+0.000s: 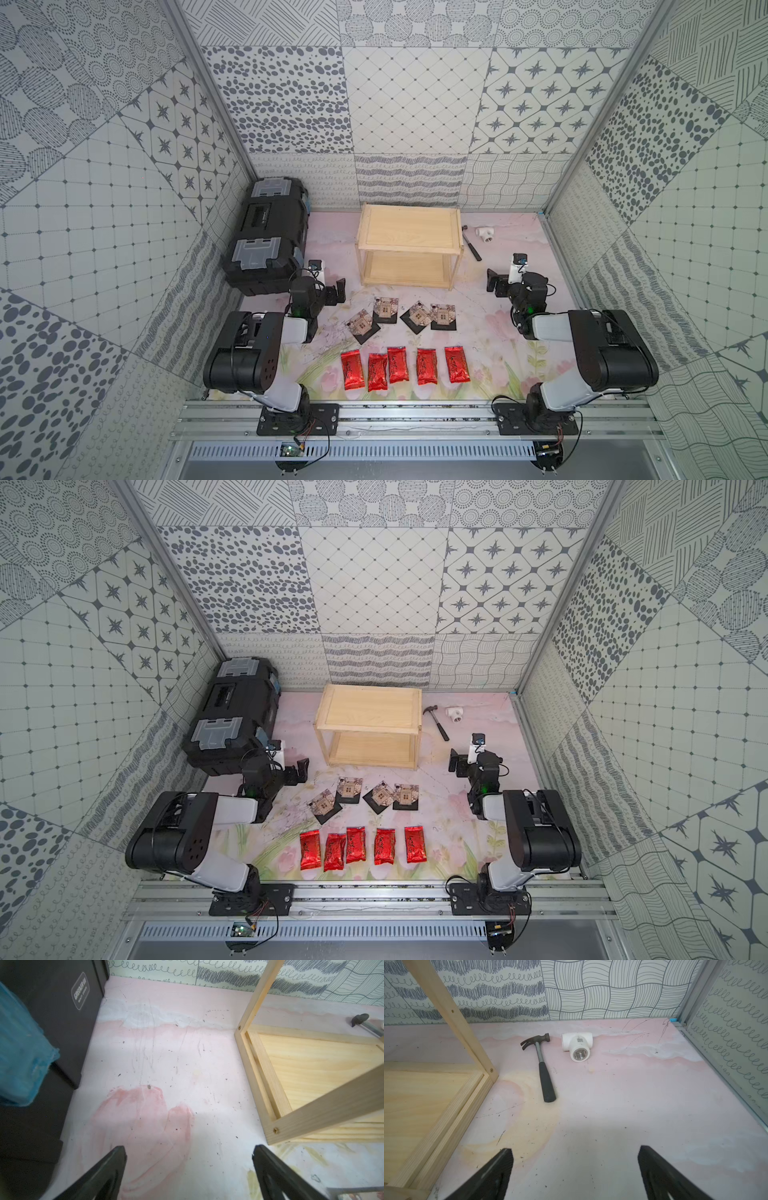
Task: Place the tea bags on the shelf by color
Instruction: Move the shelf to the center of the board.
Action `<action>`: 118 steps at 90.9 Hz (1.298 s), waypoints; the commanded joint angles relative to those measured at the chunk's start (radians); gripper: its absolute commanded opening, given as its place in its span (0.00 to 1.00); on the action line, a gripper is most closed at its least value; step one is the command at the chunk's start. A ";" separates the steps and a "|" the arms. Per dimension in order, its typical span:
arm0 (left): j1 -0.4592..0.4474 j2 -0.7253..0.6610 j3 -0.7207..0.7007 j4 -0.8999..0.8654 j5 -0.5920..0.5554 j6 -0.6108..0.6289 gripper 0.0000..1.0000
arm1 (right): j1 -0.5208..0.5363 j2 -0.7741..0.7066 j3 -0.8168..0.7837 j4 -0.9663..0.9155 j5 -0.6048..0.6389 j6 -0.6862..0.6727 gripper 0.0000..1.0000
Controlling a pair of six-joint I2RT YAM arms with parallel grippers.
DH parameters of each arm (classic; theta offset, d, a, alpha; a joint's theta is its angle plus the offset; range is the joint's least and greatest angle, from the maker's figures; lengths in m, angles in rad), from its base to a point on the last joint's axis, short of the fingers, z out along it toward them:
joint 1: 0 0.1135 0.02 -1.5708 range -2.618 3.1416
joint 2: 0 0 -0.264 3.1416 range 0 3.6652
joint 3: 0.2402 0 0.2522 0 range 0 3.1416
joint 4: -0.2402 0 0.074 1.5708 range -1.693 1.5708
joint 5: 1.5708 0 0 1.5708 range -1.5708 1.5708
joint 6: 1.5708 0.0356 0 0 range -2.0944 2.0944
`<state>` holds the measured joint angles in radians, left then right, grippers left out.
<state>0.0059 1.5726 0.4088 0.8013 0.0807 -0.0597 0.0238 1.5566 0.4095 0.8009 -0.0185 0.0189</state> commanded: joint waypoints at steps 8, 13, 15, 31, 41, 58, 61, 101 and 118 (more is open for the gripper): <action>-0.005 -0.003 0.005 0.033 0.002 0.008 1.00 | -0.001 0.000 0.008 0.024 -0.009 0.005 0.99; -0.006 -0.002 0.006 0.032 0.003 0.009 0.99 | -0.002 0.000 0.008 0.026 -0.005 0.008 0.99; -0.005 -0.003 0.006 0.032 0.002 0.009 0.99 | -0.003 -0.001 0.007 0.028 0.004 0.012 0.99; -0.006 -0.003 0.007 0.031 -0.002 0.009 1.00 | -0.002 -0.003 0.004 0.031 0.017 0.012 0.99; -0.014 -0.058 0.056 -0.110 -0.122 -0.020 1.00 | 0.019 -0.076 -0.002 -0.014 0.082 0.009 0.99; -0.027 -0.203 0.315 -0.669 -0.223 -0.201 1.00 | 0.142 -0.317 0.162 -0.480 0.262 0.087 0.99; -0.040 -0.222 0.341 -0.732 -0.237 -0.264 1.00 | 0.165 -0.350 0.188 -0.538 0.260 0.113 0.99; -0.245 -0.536 0.341 -1.110 -0.041 -0.497 0.82 | 0.399 -0.563 0.266 -1.023 0.054 0.091 0.91; -0.317 -0.432 0.348 -1.033 -0.027 -0.543 0.73 | 0.396 -0.436 0.259 -0.857 0.023 0.084 0.79</action>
<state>-0.2661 1.0805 0.7506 -0.1444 -0.0055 -0.4797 0.4194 1.0435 0.6693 -0.1535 0.0433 0.1005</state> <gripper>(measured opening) 0.757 0.826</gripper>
